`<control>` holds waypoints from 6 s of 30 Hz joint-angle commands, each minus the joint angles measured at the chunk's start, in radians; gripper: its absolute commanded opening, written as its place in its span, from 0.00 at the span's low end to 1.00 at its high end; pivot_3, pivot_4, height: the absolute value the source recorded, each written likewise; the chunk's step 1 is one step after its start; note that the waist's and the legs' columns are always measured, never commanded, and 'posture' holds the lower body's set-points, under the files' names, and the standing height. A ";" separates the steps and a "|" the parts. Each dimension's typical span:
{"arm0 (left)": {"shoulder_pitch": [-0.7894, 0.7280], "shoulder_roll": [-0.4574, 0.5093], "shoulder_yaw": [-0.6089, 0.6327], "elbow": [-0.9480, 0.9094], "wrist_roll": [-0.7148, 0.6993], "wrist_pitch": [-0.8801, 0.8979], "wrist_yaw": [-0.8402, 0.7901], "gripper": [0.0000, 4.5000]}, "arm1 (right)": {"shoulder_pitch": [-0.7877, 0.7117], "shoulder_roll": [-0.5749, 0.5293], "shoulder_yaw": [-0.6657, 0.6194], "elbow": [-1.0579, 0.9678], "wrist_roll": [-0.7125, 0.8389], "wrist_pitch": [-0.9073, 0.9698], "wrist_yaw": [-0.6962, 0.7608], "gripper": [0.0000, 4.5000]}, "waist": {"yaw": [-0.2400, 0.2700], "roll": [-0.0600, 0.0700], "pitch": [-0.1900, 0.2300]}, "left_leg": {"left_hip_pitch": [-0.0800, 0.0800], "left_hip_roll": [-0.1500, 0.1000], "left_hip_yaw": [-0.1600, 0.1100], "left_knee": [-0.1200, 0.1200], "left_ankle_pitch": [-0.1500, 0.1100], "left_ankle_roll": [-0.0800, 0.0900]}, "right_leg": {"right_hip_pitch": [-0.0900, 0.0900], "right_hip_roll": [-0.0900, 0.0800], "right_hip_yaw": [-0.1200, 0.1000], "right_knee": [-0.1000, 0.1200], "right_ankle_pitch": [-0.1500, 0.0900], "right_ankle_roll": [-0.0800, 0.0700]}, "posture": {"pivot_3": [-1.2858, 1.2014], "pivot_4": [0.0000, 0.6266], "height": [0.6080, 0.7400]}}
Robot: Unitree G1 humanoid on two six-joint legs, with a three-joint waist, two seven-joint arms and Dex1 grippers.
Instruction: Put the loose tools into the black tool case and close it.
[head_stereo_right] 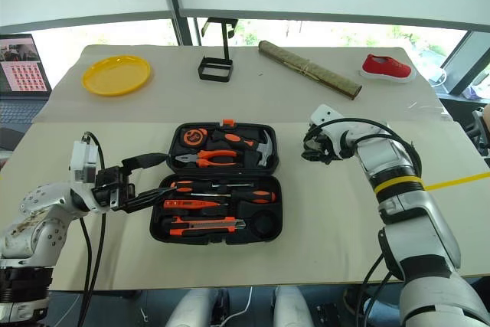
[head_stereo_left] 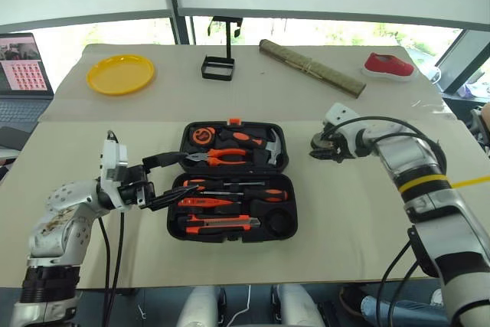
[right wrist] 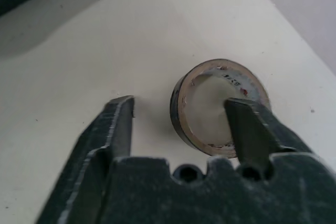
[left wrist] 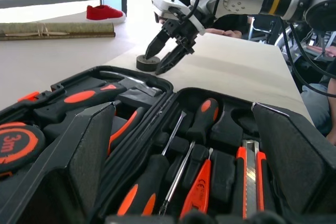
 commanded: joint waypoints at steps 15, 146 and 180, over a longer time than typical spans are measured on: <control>0.099 0.079 -0.004 0.008 0.068 -0.238 -0.225 1.00 | 0.149 -0.075 -0.100 -0.721 0.371 0.239 0.429 0.01 | -0.002 0.002 0.001 | 0.001 0.001 -0.001 0.000 0.000 0.000 | -0.001 0.000 0.000 0.003 0.000 -0.001 | 0.52 0.24 1.00; -0.440 -0.065 -0.017 0.016 0.105 1.153 0.758 1.00 | 0.079 -0.037 -0.163 -0.484 0.420 0.888 -0.180 0.99 | 0.009 -0.009 0.004 | -0.002 -0.002 -0.001 0.003 0.004 -0.005 | -0.001 0.000 0.001 0.003 0.003 0.001 | 0.52 0.24 1.00; -0.160 -0.114 0.054 -0.025 0.151 0.255 0.410 0.00 | 0.338 -0.045 -0.241 -0.730 0.307 0.115 -0.056 0.00 | 0.000 -0.009 0.003 | -0.005 -0.001 -0.001 0.001 0.007 -0.007 | -0.009 -0.001 0.002 0.004 0.008 -0.002 | 0.52 0.24 1.00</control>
